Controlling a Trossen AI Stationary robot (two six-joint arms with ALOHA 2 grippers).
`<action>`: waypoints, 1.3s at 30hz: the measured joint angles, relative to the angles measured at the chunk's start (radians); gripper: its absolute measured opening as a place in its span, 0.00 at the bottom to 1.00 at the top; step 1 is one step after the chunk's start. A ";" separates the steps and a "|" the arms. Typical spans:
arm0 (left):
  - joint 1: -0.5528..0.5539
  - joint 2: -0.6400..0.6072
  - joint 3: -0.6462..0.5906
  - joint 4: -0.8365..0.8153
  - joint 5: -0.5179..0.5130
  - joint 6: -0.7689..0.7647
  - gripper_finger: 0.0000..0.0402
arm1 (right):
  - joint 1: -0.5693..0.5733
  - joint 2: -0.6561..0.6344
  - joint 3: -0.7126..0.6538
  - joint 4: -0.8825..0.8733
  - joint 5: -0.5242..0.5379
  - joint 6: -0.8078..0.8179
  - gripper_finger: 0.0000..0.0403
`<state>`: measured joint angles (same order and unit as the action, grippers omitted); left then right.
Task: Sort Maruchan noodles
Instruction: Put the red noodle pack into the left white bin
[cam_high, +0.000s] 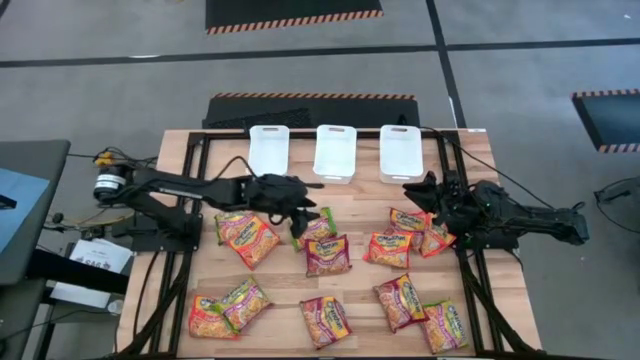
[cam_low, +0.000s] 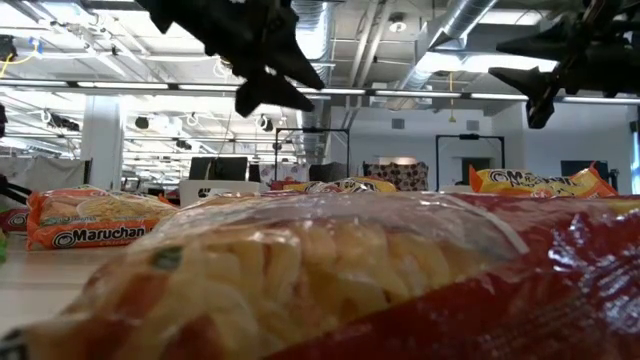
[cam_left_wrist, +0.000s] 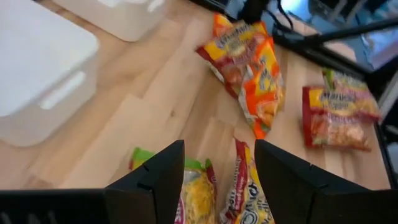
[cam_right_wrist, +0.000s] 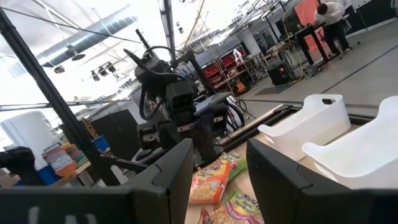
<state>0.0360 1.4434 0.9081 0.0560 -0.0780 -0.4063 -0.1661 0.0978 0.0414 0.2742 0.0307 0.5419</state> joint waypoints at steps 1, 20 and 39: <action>0.000 0.016 0.000 0.015 0.015 0.004 0.45 | 0.000 0.000 0.000 -0.006 0.000 0.000 0.44; 0.000 0.249 0.000 0.199 0.190 -0.070 0.45 | 0.000 0.000 0.000 -0.036 0.000 0.000 0.44; -0.020 0.329 0.000 0.213 0.250 -0.137 0.45 | 0.000 0.000 0.000 -0.061 -0.001 0.000 0.44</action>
<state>0.0162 1.7725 0.9081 0.2690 0.1715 -0.5436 -0.1658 0.0978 0.0414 0.2131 0.0300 0.5423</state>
